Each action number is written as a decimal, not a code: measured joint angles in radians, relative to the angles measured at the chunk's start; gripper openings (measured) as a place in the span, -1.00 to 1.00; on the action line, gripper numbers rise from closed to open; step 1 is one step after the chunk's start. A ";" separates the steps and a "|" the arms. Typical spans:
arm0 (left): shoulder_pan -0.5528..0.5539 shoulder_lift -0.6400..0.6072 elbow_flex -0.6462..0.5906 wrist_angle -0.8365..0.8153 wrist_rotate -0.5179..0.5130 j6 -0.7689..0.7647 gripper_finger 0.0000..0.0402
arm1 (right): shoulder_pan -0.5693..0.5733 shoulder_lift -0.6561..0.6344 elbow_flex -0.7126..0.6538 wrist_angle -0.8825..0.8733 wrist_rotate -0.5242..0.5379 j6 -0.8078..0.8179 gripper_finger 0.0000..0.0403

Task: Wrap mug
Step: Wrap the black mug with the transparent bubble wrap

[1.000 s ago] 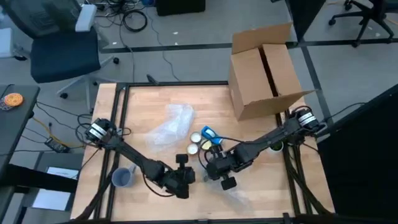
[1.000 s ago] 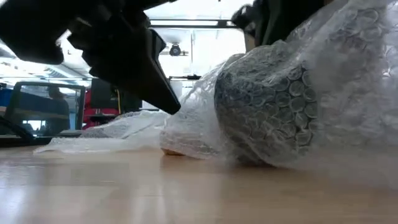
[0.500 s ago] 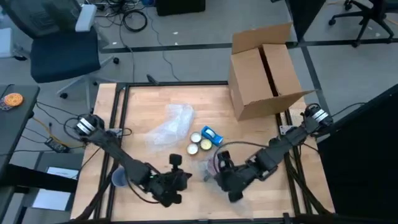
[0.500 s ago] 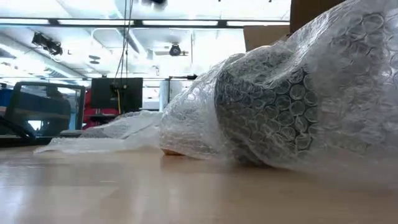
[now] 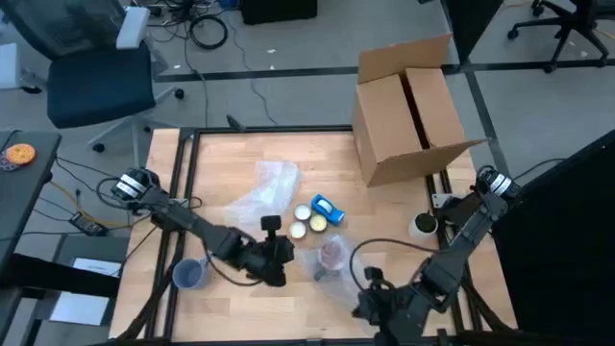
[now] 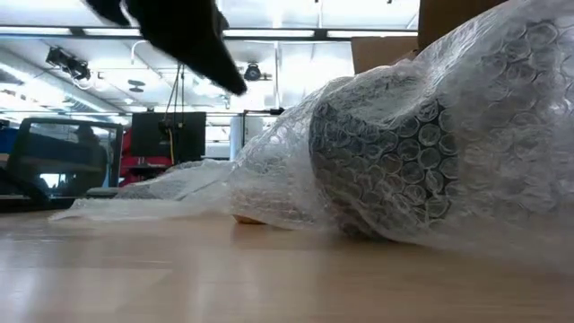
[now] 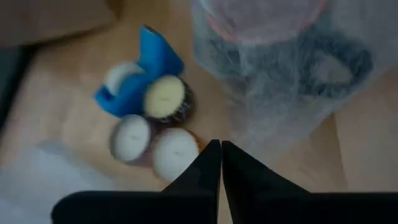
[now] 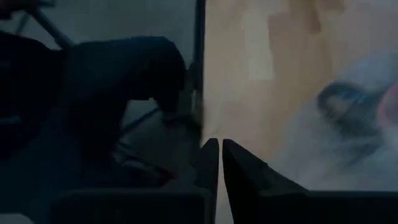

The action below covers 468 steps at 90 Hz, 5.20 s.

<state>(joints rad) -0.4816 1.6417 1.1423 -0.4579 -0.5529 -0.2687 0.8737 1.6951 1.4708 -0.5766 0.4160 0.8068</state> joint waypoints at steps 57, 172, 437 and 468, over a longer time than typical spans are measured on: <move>-0.011 0.000 -0.034 -0.059 0.192 0.187 -0.43 | 0.145 0.082 -0.039 -0.017 0.119 0.561 -0.73; -0.101 0.000 -0.034 0.006 0.218 0.179 -0.40 | 0.035 0.029 -0.039 -0.467 -0.242 0.811 -0.48; -0.114 0.001 -0.034 0.073 0.212 0.161 -0.40 | 0.019 0.046 -0.149 0.081 -0.104 0.884 -0.44; -0.114 0.001 -0.034 0.092 0.212 0.167 -0.40 | -0.024 0.153 -0.149 0.280 -0.117 0.790 -0.50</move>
<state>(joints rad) -0.5957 1.6424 1.1088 -0.3664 -0.3405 -0.1018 0.8497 1.8479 1.3216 -0.2970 0.2987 1.5963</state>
